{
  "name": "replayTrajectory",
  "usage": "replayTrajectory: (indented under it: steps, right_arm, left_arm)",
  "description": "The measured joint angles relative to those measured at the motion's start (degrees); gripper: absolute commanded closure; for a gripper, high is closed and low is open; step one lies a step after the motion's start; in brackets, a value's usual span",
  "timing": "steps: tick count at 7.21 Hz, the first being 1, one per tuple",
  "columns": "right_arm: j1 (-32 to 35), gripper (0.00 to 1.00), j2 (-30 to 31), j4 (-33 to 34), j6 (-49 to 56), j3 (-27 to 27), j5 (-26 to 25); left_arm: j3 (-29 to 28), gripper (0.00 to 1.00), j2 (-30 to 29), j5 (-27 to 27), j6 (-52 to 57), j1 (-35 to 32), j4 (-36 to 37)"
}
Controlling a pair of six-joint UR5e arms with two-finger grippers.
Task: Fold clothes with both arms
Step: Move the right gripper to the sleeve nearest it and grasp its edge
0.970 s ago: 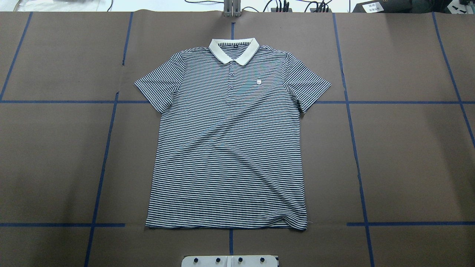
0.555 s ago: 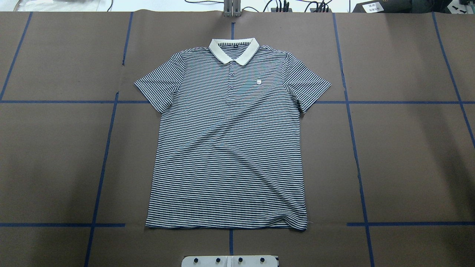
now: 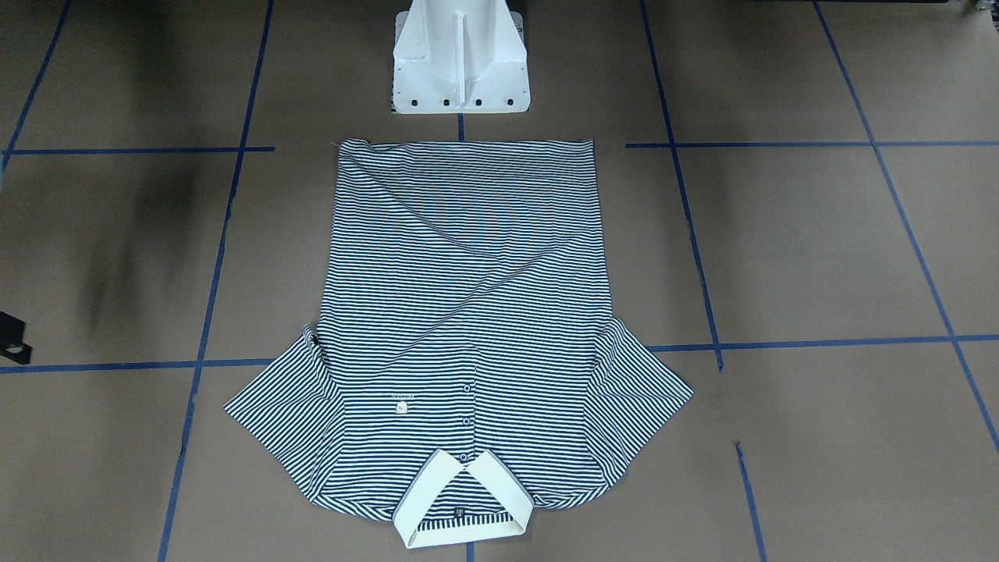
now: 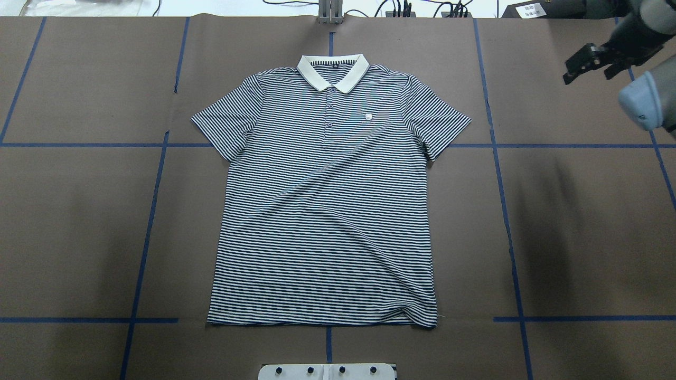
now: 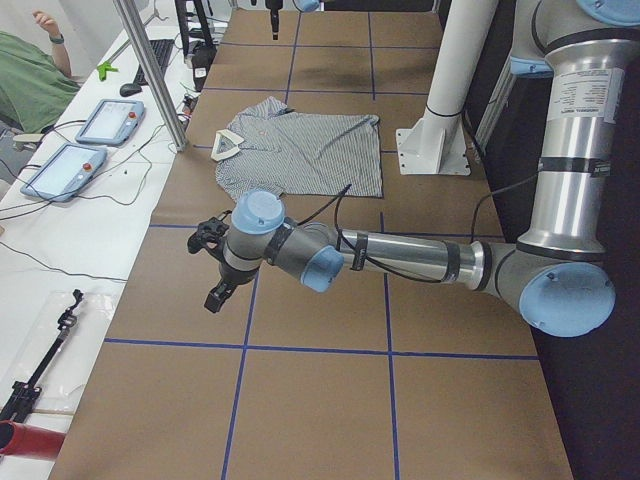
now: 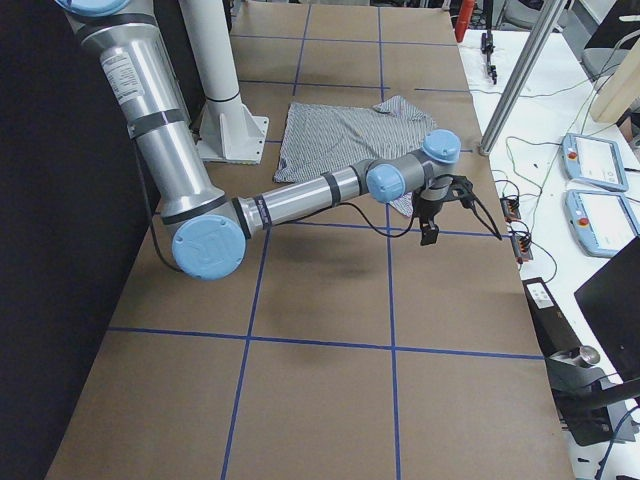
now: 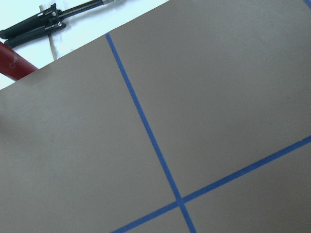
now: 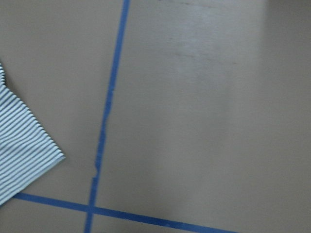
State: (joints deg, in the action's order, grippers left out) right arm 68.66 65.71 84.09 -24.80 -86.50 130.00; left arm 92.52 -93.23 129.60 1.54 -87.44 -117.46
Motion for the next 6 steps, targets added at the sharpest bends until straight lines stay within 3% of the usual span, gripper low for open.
replayTrajectory:
  steps: [3, 5, 6]
  right_arm:
    - [-8.64, 0.00, -2.78, -13.47, -15.89, 4.63, -2.04]
    - [-12.42, 0.00, -3.60, -25.50, -19.10, 11.86, -6.36]
    - [-14.02, 0.00, -4.48, -27.78, -19.78, 13.69, -8.60]
  left_arm:
    - [-5.66, 0.00, -3.03, -0.27, -3.48, 4.39, -4.58]
    - [-6.62, 0.00, -3.60, -0.23, -5.55, 5.18, -6.17]
    - [-6.76, 0.00, -3.67, -0.17, -6.55, 5.29, -6.64]
